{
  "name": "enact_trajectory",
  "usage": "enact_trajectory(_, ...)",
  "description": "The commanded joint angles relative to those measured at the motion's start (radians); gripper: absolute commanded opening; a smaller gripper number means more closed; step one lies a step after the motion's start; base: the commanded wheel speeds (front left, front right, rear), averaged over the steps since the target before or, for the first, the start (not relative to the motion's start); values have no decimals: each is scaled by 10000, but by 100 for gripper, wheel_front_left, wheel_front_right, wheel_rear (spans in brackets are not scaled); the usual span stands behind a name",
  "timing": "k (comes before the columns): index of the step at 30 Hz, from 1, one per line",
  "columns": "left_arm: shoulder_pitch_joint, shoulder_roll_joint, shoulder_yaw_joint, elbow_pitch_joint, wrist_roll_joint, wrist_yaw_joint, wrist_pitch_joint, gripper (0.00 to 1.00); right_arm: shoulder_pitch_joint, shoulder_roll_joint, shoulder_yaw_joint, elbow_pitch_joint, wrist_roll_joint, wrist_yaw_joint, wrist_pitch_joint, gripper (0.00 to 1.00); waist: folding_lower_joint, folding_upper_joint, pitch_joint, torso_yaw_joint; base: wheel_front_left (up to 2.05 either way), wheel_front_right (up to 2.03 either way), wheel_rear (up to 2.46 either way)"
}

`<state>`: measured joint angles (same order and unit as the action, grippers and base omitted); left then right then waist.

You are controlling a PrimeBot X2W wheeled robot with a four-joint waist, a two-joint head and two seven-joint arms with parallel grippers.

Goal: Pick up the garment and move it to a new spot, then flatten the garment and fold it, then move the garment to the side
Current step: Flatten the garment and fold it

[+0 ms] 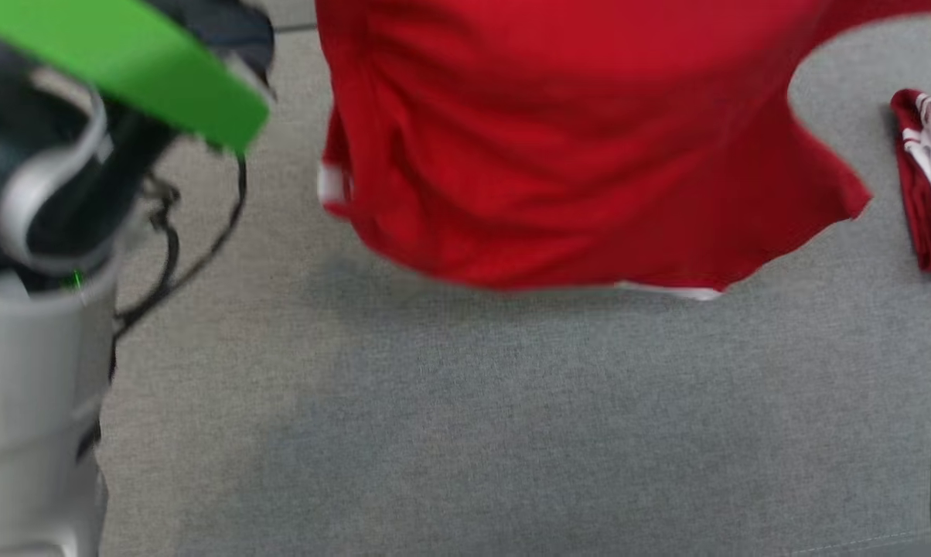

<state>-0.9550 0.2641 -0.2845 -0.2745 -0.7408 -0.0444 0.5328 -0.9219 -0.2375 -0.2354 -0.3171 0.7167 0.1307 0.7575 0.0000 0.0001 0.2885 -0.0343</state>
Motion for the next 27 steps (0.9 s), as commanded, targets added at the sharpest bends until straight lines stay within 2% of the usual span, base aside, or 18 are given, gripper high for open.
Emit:
enact_trajectory(1,-978,-135,100,740,222,-51,-169,0,-1077,208,34,544,-568,0,-38,0,0,-1,2489,-156,0,0,0)
enact_trajectory(4,-3259,-306,123,2817,987,-254,-927,0,-3705,790,119,2161,-1979,2,-670,0,0,-1,3495,-136,0,0,0)
enact_trajectory(7,-5026,-639,202,4612,1422,-473,-2297,0,-5652,1280,196,3725,-2832,-1,-2090,0,0,-1,4056,-102,0,0,0)
enact_trajectory(10,-6216,-788,182,6005,1750,-619,-3583,0,-6873,1581,154,4924,-3067,-3,-3269,0,0,-1,4400,-5,0,0,0)
enact_trajectory(13,-6562,-993,38,7210,1629,-772,-4612,0,-7003,1687,537,5766,-2989,-1,-3968,0,0,-1,4419,138,0,0,0)
enact_trajectory(16,-5945,-1165,-334,7905,1264,-859,-5312,0,-6076,1450,760,6017,-2724,-1,-4375,0,0,-1,4264,319,0,0,0)
enact_trajectory(19,-4638,-1158,-1291,8026,575,-871,-6016,0,-4136,1259,869,5782,-2200,3,-4791,0,0,-1,3810,428,0,0,0)
enact_trajectory(27,184,-118,-4037,6757,-939,-868,-7536,0,2093,1012,865,4675,-901,2,-5918,0,0,-1,1898,221,0,0,0)
